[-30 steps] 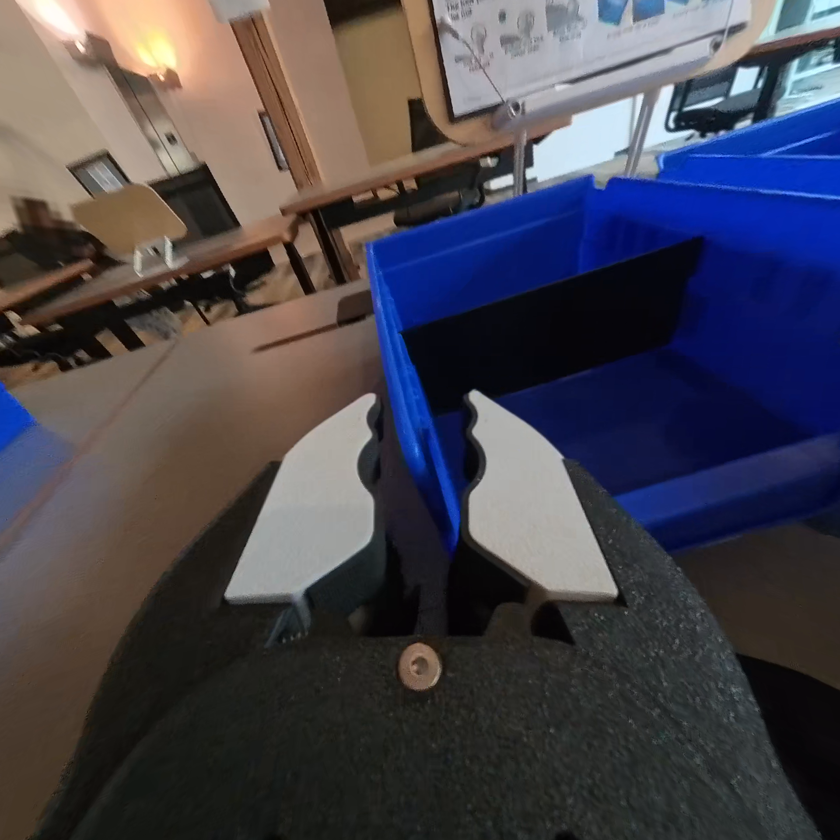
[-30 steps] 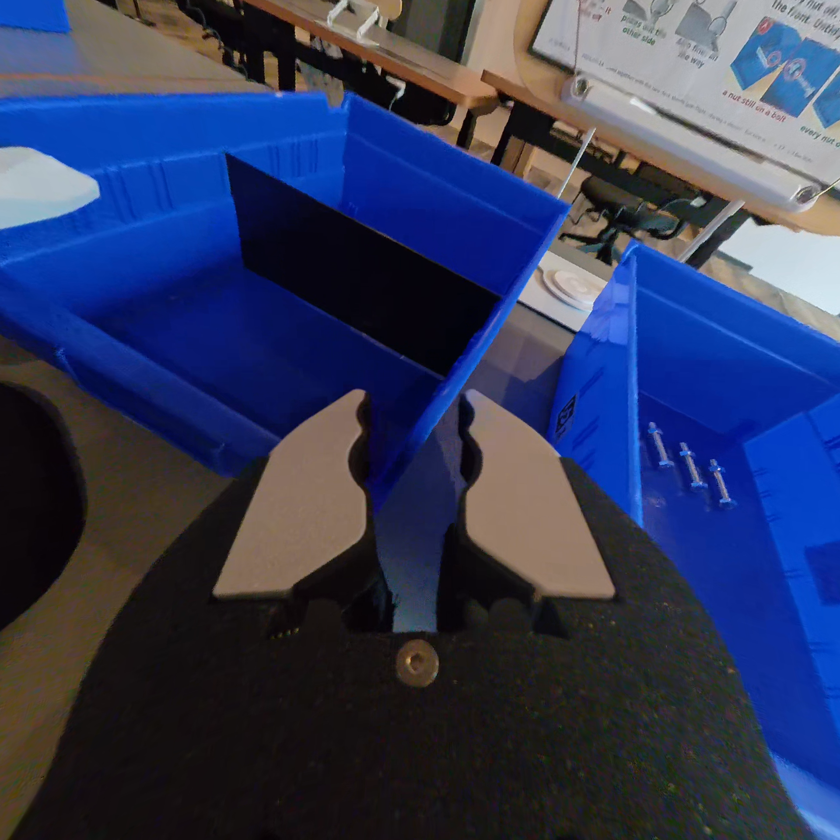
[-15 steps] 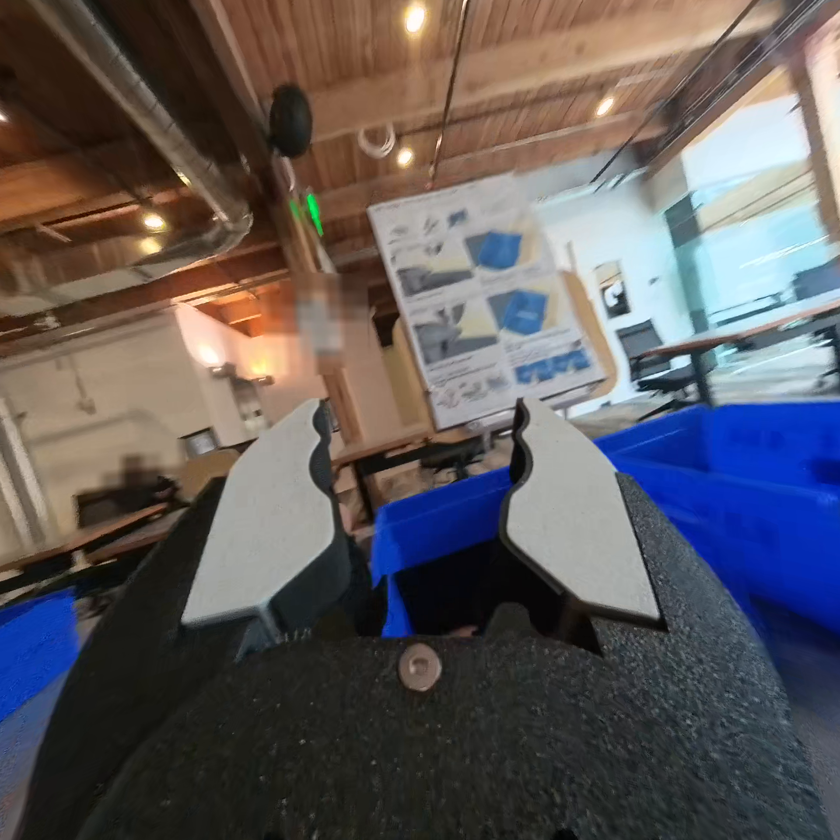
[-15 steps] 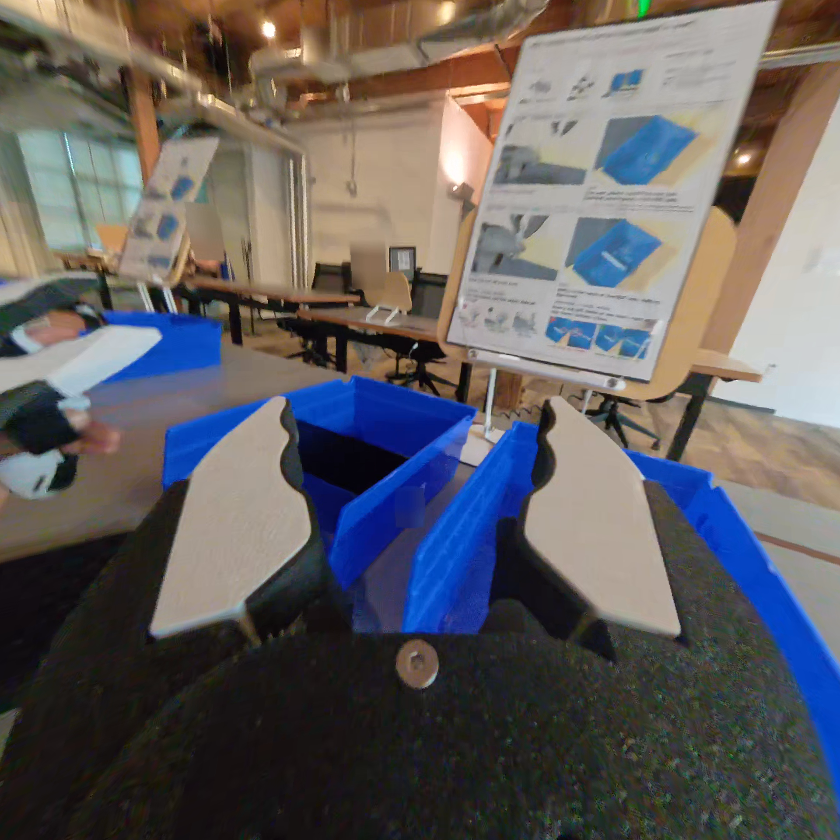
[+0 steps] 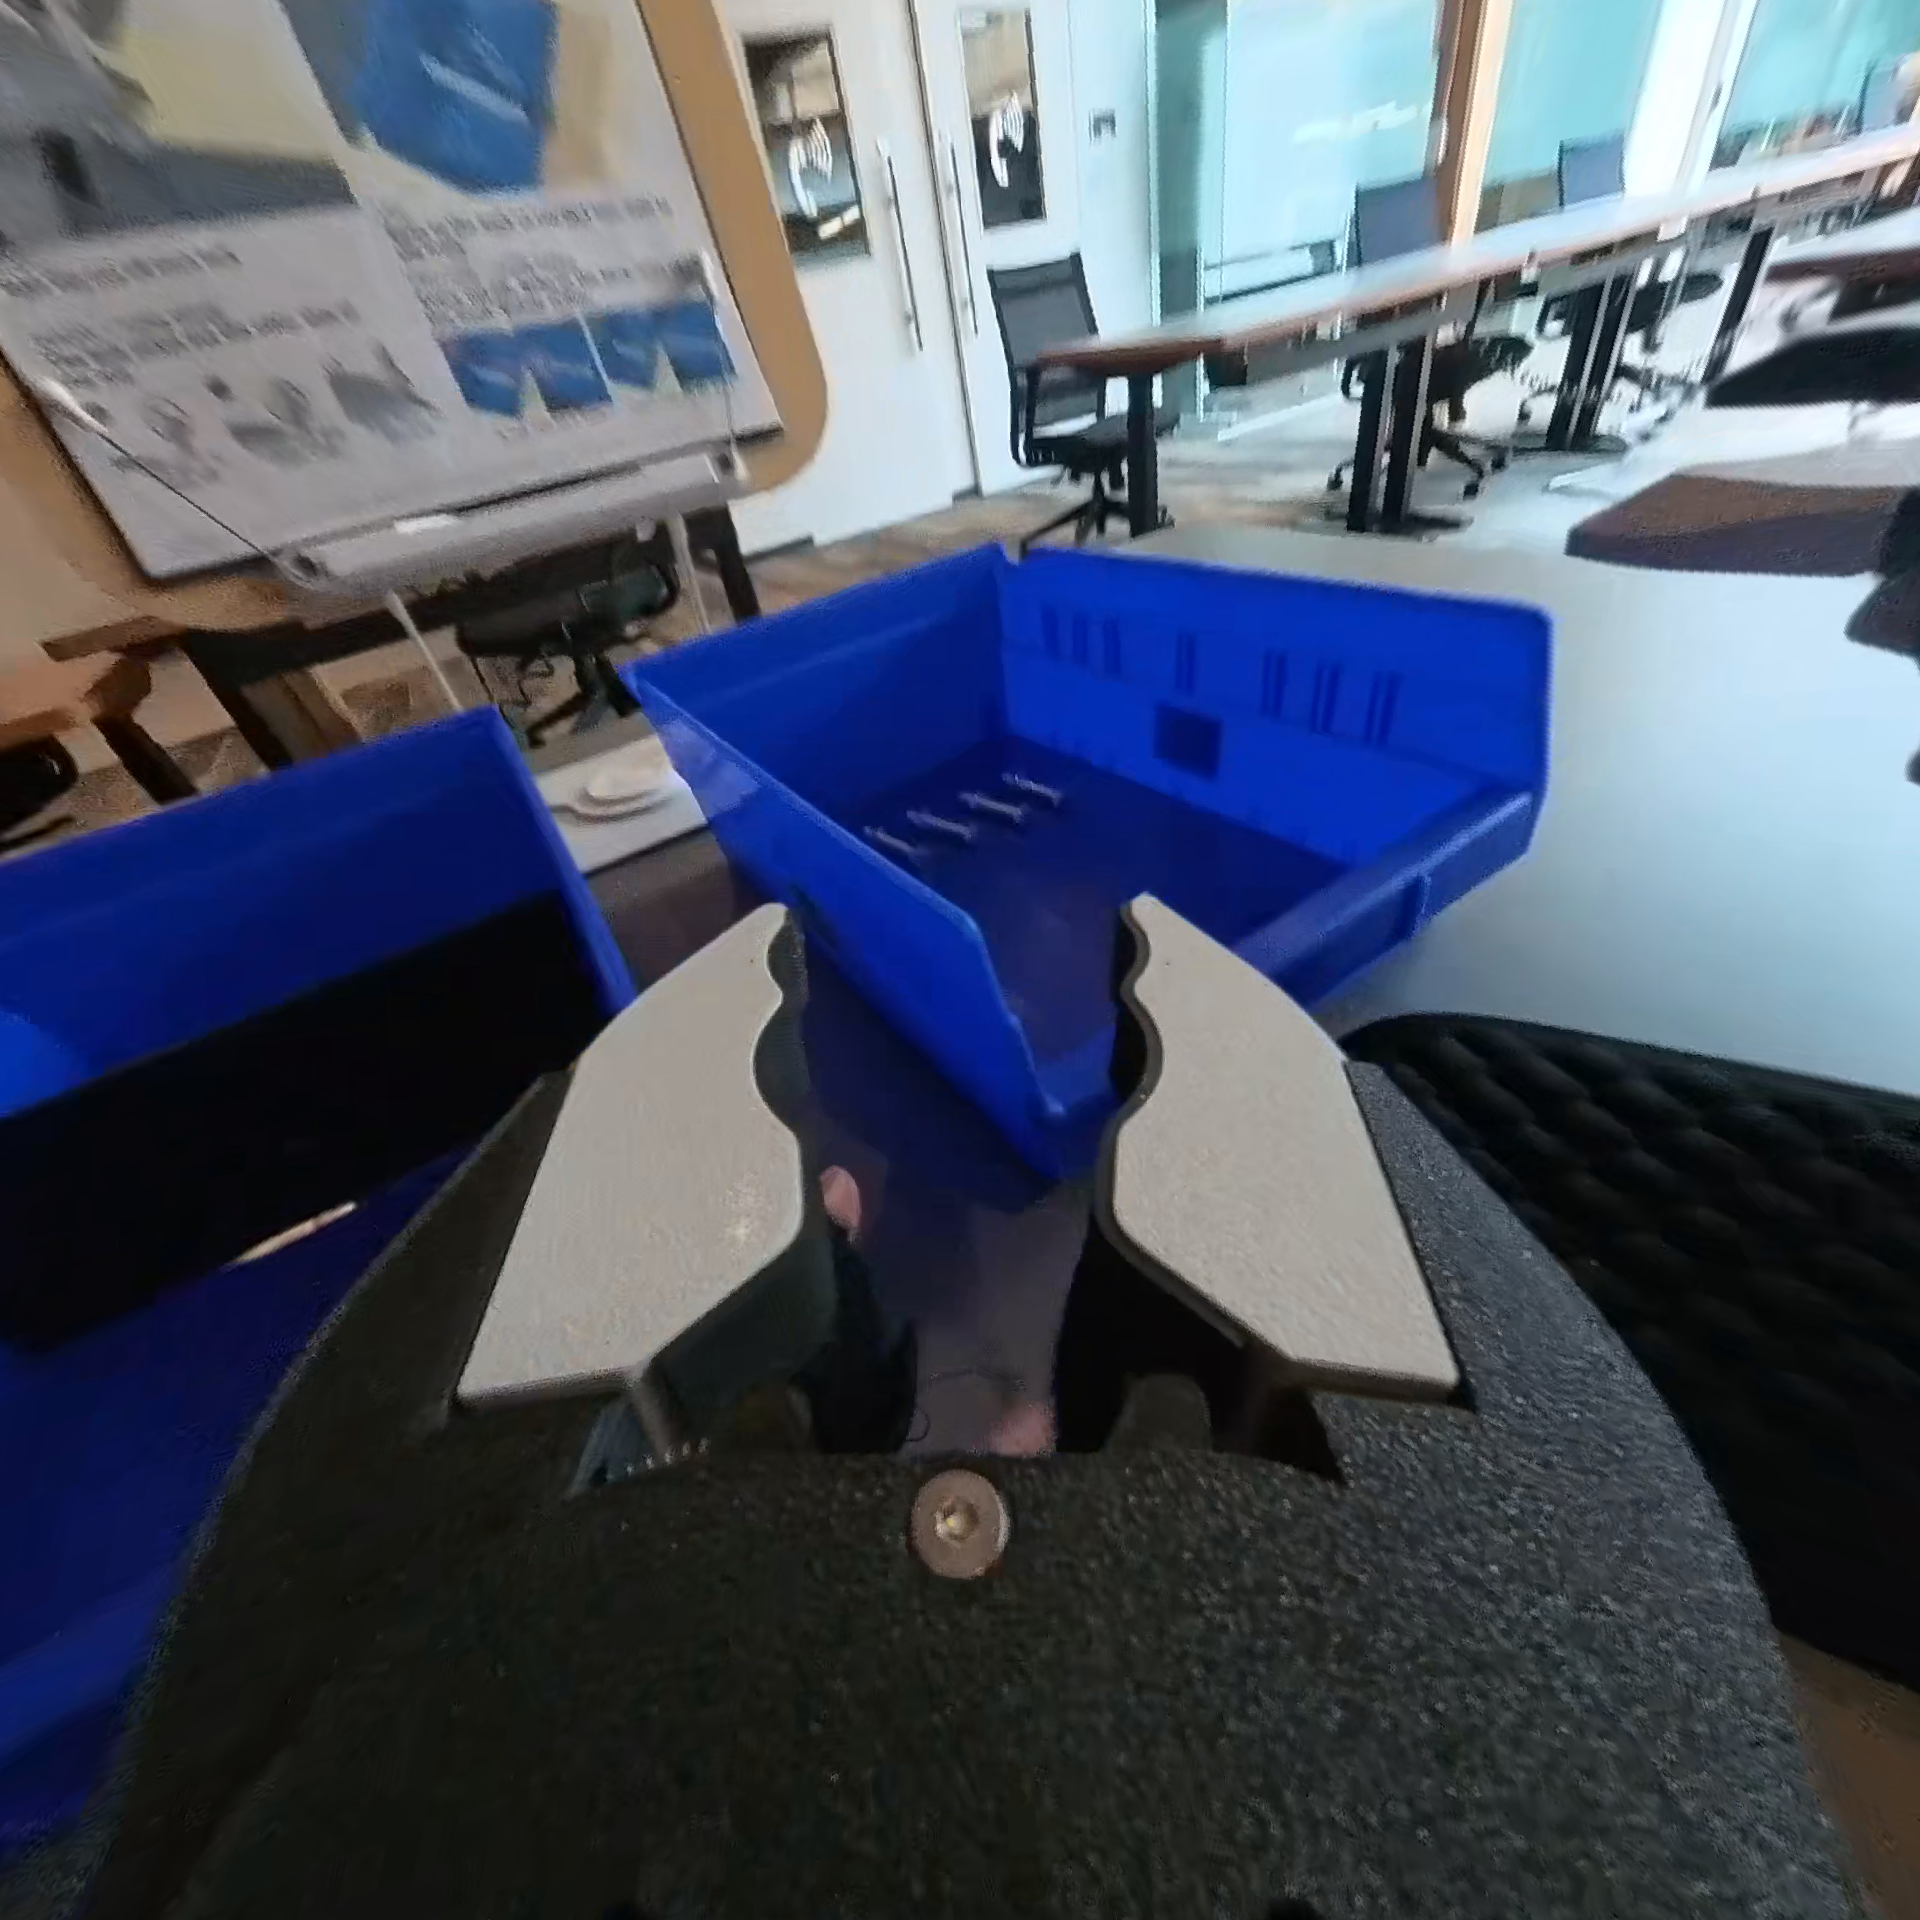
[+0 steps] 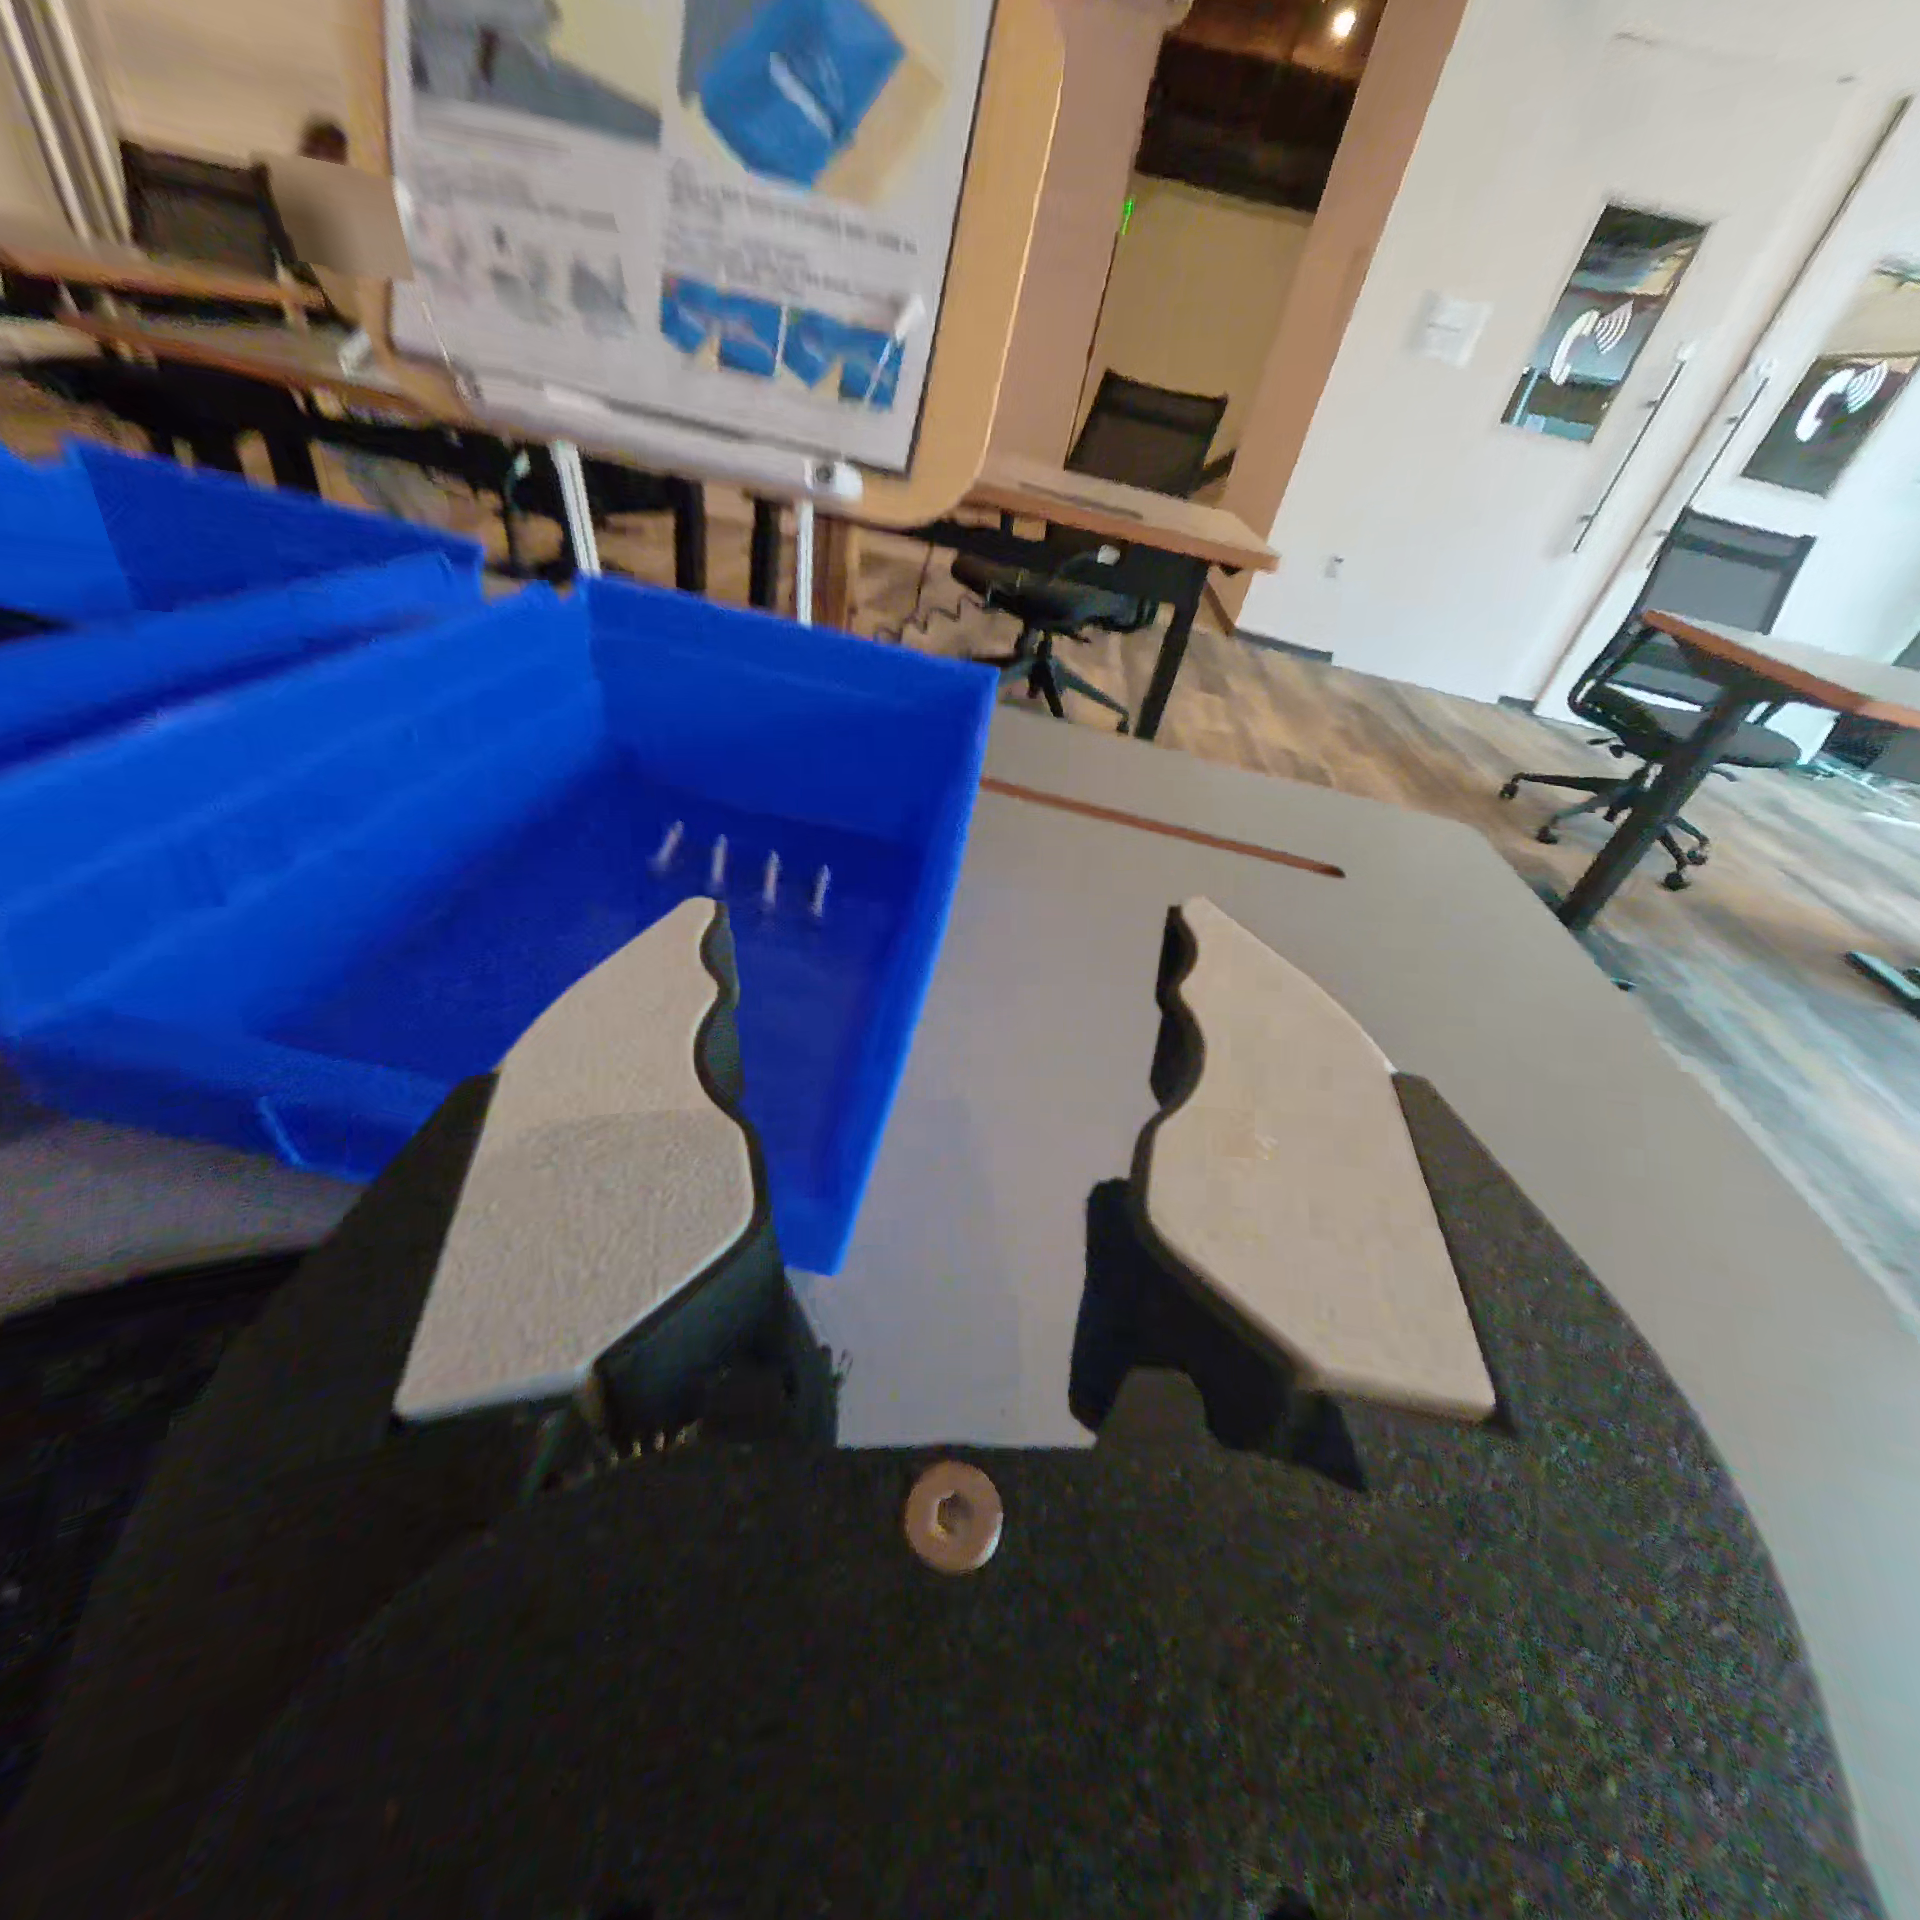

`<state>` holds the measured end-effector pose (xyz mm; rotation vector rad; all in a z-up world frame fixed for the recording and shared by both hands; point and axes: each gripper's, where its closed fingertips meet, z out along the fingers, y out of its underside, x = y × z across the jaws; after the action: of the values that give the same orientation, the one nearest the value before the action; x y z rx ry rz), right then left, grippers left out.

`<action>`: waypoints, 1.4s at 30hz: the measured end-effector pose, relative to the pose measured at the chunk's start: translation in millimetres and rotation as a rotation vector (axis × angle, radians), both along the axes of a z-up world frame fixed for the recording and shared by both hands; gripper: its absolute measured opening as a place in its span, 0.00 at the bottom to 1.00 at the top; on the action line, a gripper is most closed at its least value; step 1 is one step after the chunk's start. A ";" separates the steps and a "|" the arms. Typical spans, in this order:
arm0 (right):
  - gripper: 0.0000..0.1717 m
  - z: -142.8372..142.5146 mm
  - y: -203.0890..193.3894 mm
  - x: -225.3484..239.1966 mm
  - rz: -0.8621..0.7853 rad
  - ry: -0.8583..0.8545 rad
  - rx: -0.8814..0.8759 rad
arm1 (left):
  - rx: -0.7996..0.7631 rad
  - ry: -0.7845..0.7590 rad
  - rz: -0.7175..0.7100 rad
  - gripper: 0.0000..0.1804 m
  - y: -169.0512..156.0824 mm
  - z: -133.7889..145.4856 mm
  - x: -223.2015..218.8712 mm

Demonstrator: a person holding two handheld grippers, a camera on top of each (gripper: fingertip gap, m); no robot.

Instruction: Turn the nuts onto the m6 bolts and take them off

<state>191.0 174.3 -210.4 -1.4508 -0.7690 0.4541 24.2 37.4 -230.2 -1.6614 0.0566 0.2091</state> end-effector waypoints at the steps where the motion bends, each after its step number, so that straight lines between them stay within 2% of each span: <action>1: 0.45 -9.0 4.2 -0.6 -0.001 -0.036 -0.003 | -0.023 0.009 0.005 0.30 4.8 -8.4 2.5; 4: 0.41 -25.8 12.3 -4.1 0.008 -0.094 -0.007 | -0.085 0.067 0.040 0.29 15.5 -28.4 2.8; 8: 0.40 -51.2 23.5 -12.9 0.037 -0.175 -0.103 | -0.194 0.053 0.099 0.29 30.3 -51.2 -7.0; 13: 0.34 -79.2 29.0 -28.7 0.099 -0.232 -0.256 | -0.242 0.068 0.162 0.22 44.4 -60.0 -17.1; 15: 0.24 -87.3 31.3 -32.5 0.104 -0.282 -0.277 | -0.257 0.082 0.169 0.16 49.3 -62.2 -18.0; 17: 0.07 -91.2 27.0 -39.9 0.146 -0.317 -0.279 | -0.263 0.110 0.185 0.11 53.1 -62.8 -18.7; 20: 0.05 -90.7 30.8 -36.9 0.074 -0.408 -0.171 | -0.250 0.157 0.218 0.09 55.1 -59.7 -20.6; 26: 0.03 -63.5 18.6 -27.4 0.029 -0.308 -0.071 | -0.170 0.167 0.147 0.08 48.7 -40.7 -11.8; 32: 0.04 -1.8 -8.9 -31.4 0.020 -0.277 0.015 | -0.080 0.186 0.130 0.09 27.5 13.3 -16.4; 37: 0.05 45.0 -47.8 -77.4 0.079 -0.228 0.064 | -0.035 0.232 0.173 0.09 -15.6 64.2 -55.2; 42: 0.05 66.1 -94.5 -152.5 0.184 -0.155 0.068 | -0.026 0.292 0.270 0.09 -75.7 94.2 -116.5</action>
<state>38.5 79.8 -144.3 -1.3689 -1.0387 0.4544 -92.3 -38.3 -136.0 -1.6511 0.0549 0.6575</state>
